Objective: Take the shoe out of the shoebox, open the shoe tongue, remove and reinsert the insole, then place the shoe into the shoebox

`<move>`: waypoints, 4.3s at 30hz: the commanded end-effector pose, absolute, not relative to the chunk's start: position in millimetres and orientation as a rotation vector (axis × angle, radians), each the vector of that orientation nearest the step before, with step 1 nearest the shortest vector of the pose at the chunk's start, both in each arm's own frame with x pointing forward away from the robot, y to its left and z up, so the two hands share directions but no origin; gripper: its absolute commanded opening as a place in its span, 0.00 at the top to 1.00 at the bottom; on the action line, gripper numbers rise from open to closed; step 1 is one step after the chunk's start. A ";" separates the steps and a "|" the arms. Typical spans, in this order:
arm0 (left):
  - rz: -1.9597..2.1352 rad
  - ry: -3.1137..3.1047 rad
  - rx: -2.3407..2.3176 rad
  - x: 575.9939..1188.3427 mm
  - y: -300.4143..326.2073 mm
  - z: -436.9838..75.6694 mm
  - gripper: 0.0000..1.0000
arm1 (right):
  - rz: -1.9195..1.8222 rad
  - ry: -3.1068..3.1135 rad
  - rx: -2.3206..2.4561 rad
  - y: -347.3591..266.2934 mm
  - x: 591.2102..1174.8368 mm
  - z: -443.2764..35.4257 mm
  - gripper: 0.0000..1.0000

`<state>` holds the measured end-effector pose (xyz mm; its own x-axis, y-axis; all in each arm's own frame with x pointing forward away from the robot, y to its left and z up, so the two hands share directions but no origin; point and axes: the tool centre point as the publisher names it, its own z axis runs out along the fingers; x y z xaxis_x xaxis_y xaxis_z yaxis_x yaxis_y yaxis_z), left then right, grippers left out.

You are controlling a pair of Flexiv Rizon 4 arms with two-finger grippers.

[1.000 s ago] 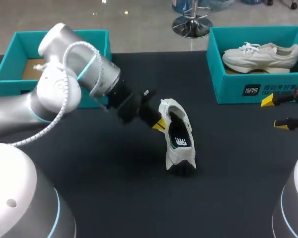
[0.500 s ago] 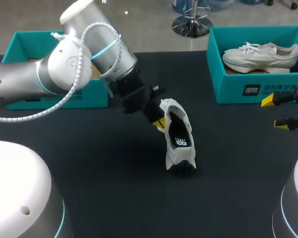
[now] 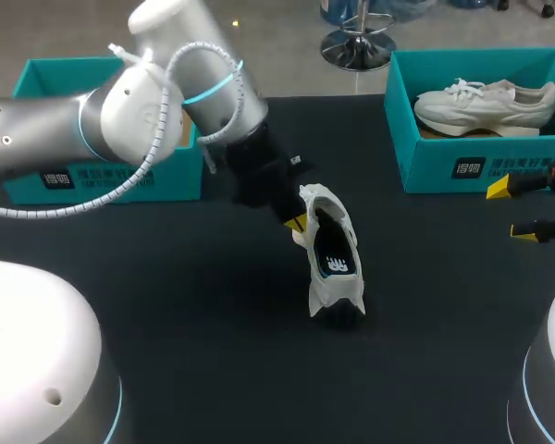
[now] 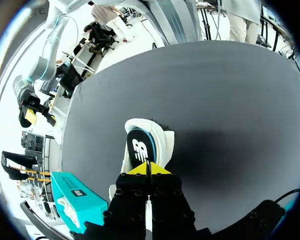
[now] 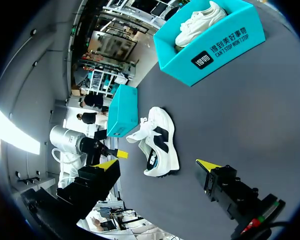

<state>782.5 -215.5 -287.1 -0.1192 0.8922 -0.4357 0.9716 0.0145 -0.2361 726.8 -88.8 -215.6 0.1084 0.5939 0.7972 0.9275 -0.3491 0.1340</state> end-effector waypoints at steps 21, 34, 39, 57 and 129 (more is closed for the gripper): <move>-0.459 2.189 2.022 773.5 -269.2 -347.4 1.00 | -1.121 -1.482 -1.998 -88.1 725.7 -215.2 0.00; -0.406 2.241 2.029 777.1 -264.7 -375.2 1.00 | -1.121 -1.482 -1.998 -88.1 725.7 -215.2 0.00; -0.400 2.247 2.058 767.3 -270.1 -385.9 1.00 | -1.121 -1.482 -1.998 -88.1 725.7 -215.2 0.00; -0.510 2.149 2.082 757.1 -274.1 -357.5 1.00 | -1.121 -1.482 -1.998 -88.1 725.7 -215.2 0.00; -0.418 2.104 2.000 768.8 -296.2 -377.8 1.00 | -1.121 -1.482 -1.998 -88.1 725.7 -215.2 0.00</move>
